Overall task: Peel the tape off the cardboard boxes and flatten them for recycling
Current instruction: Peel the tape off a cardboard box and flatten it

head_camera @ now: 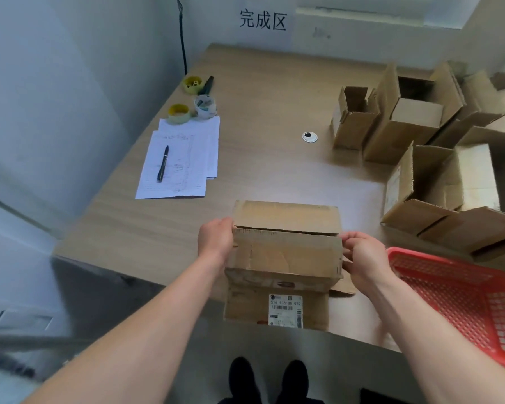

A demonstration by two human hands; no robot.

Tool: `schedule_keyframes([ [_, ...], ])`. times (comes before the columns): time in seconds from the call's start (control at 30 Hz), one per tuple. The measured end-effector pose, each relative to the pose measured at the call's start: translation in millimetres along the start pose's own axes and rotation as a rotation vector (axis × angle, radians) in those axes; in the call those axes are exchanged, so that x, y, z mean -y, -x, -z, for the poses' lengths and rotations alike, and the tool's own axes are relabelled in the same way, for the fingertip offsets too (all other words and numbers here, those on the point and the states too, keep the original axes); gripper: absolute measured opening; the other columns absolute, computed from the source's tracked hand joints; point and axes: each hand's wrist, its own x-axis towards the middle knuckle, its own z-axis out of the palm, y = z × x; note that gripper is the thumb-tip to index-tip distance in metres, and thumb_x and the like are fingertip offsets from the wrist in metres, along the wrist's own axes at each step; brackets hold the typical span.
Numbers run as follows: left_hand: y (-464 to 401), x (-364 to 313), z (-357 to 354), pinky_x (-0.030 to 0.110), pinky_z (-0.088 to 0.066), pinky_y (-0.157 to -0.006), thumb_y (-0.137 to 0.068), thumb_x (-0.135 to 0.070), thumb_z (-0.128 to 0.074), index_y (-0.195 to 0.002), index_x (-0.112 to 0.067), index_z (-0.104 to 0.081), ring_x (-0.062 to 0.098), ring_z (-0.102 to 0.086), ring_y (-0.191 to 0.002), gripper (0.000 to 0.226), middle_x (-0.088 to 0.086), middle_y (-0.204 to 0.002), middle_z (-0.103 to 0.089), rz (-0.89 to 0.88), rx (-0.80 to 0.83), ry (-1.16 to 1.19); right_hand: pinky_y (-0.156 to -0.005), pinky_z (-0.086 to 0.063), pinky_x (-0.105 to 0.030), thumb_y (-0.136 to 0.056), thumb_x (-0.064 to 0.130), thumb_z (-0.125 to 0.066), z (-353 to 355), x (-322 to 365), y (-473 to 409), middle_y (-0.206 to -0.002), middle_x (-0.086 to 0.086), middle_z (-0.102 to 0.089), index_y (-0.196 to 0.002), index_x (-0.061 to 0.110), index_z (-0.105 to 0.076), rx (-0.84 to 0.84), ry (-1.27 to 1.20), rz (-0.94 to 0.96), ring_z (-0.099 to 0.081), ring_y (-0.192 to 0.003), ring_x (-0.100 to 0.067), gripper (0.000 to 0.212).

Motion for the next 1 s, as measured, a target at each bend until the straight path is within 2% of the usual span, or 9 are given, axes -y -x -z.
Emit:
schedule_keyframes([
  [0.1,-5,-11,15,0.028,-0.037,-0.053,-0.085,-0.011,-0.058,-0.066,-0.012,-0.059,0.022,-0.052,-0.063,0.019,0.007,-0.065,-0.054,0.080,0.157,0.073,-0.056,-0.032,-0.033,-0.081,-0.010,-0.045,-6,5,-1,-0.071,-0.011,-0.056,-0.064,0.005,-0.059,0.084,-0.077,-0.027,-0.049,-0.069,-0.023,0.026],
  [0.17,-3,-18,28,0.031,-0.047,-0.063,-0.083,-0.003,-0.064,-0.080,-0.008,-0.064,0.019,-0.057,-0.073,0.006,0.008,-0.077,-0.060,0.086,0.352,-0.085,-0.059,-0.036,-0.031,-0.067,-0.002,-0.059,-7,6,1,-0.077,-0.011,-0.060,-0.068,0.005,-0.064,0.207,-0.006,-0.029,-0.051,-0.076,-0.022,0.008],
  [0.27,0,-18,41,0.035,-0.047,-0.080,-0.076,0.006,-0.068,-0.127,-0.016,-0.061,0.019,-0.057,-0.101,0.056,0.006,-0.124,-0.059,0.036,0.595,-0.387,-0.058,-0.042,-0.027,-0.047,0.002,-0.060,-3,5,3,-0.077,-0.008,-0.067,-0.088,0.004,-0.068,0.398,0.288,-0.027,-0.059,-0.070,-0.020,0.042],
  [0.33,3,-15,37,0.034,-0.045,-0.098,-0.073,0.008,-0.072,-0.152,-0.020,-0.036,0.024,-0.048,-0.127,0.091,0.005,-0.152,-0.038,-0.065,0.601,-0.501,-0.072,-0.047,-0.024,-0.046,0.004,-0.064,0,4,1,-0.103,-0.007,-0.066,-0.106,0.011,-0.069,0.465,0.459,0.028,-0.062,-0.091,-0.020,0.061],
  [0.47,5,-6,21,0.038,-0.030,-0.117,-0.071,-0.012,-0.086,-0.159,-0.031,0.008,0.029,-0.022,-0.150,0.129,0.004,-0.166,-0.004,-0.179,0.513,-0.714,-0.092,-0.042,-0.023,-0.062,0.003,-0.082,-3,10,1,-0.130,0.002,-0.045,-0.141,0.020,-0.047,0.490,0.776,0.157,-0.047,-0.117,-0.016,0.089],
  [0.63,10,-4,14,0.038,-0.046,-0.104,-0.068,-0.045,-0.088,-0.148,-0.030,0.035,0.028,-0.048,-0.134,0.147,0.010,-0.160,-0.032,-0.194,0.371,-0.838,-0.089,-0.045,-0.034,-0.067,0.042,-0.084,-26,13,-1,-0.127,-0.009,-0.046,-0.123,0.015,-0.045,0.261,1.170,0.219,-0.048,-0.112,-0.026,0.073],
  [0.73,15,-6,13,0.033,-0.050,-0.087,-0.073,-0.057,-0.080,-0.146,-0.024,0.039,0.027,-0.058,-0.120,0.143,0.009,-0.148,-0.048,-0.176,0.280,-0.887,-0.094,-0.046,-0.038,-0.066,0.068,-0.076,-45,10,5,-0.132,-0.010,-0.042,-0.126,0.010,-0.048,0.129,1.218,0.213,-0.050,-0.119,-0.029,0.089],
  [0.87,16,-5,10,0.033,-0.052,-0.080,-0.076,-0.069,-0.069,-0.147,-0.015,0.037,0.025,-0.062,-0.110,0.139,0.008,-0.141,-0.056,-0.167,0.262,-1.006,-0.088,-0.043,-0.034,-0.071,0.071,-0.071,-60,4,12,-0.133,-0.013,-0.040,-0.121,0.008,-0.053,0.063,1.252,0.221,-0.049,-0.115,-0.029,0.083],
  [1.0,14,-2,4,0.035,-0.055,-0.070,-0.074,-0.077,-0.065,-0.145,-0.009,0.038,0.018,-0.060,-0.078,0.142,0.003,-0.104,-0.066,-0.161,0.250,-1.118,-0.079,-0.036,-0.031,-0.077,0.059,-0.069,-60,3,14,-0.130,-0.013,-0.040,-0.121,0.007,-0.053,0.042,1.253,0.223,-0.044,-0.096,-0.026,0.070],
])
